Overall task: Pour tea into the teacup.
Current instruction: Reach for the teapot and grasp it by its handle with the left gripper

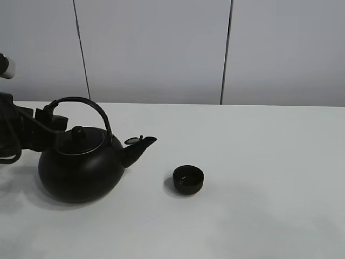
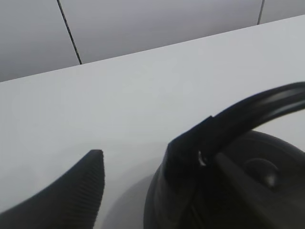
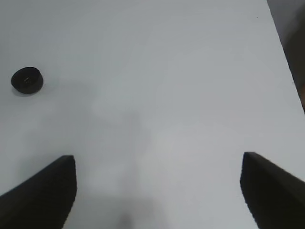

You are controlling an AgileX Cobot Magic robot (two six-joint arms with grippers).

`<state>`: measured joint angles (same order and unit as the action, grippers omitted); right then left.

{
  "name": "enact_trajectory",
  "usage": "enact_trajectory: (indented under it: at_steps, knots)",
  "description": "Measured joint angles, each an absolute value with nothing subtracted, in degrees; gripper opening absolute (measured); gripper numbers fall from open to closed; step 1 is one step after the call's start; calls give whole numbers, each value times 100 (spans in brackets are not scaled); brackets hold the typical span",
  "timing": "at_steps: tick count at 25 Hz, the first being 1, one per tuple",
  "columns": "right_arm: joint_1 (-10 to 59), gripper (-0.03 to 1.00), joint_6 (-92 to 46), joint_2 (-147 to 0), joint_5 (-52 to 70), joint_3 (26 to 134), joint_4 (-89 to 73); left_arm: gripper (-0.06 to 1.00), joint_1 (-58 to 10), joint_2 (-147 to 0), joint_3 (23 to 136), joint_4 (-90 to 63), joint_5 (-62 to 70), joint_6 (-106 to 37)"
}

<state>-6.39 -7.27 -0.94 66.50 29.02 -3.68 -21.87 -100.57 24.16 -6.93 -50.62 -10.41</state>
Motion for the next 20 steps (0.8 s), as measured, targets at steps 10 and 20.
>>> enact_trajectory:
  at_steps: [10, 20]
  knots:
    - [-639, 64, -727, -94, 6650, 2902, -368, 15, -2187, -10063, 2416, -482, -5068, -864]
    - [-639, 64, -727, -94, 6650, 2902, -368, 13, -2187, -10080, 2416, -301, -5155, -914]
